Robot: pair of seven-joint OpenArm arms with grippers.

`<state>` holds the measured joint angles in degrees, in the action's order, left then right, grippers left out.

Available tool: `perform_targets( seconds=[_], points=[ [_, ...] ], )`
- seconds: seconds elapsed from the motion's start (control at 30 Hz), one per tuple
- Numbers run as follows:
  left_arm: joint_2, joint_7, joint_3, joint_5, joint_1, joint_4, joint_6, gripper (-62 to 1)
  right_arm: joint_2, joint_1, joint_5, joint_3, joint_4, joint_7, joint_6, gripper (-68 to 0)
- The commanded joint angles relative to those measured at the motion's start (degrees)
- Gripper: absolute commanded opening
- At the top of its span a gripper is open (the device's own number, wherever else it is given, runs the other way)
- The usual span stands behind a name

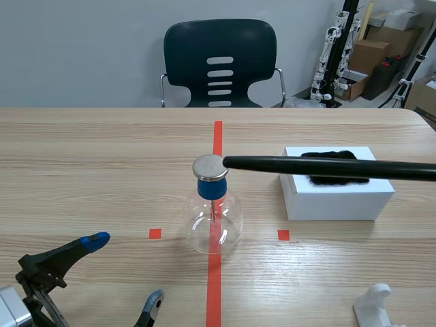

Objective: Do the electroscope experiment. go back to the standby pose

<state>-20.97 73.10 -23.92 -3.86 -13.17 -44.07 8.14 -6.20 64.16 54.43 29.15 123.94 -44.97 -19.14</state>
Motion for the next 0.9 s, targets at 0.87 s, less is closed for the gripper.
perform_targets(
  seconds=[0.87],
  points=[
    [-0.02,0.81,0.15,0.2,-0.15,-0.81,0.11,1.4,2.19,-0.04,-2.34,0.17,0.98,0.7,-0.57,-66.0]
  ],
)
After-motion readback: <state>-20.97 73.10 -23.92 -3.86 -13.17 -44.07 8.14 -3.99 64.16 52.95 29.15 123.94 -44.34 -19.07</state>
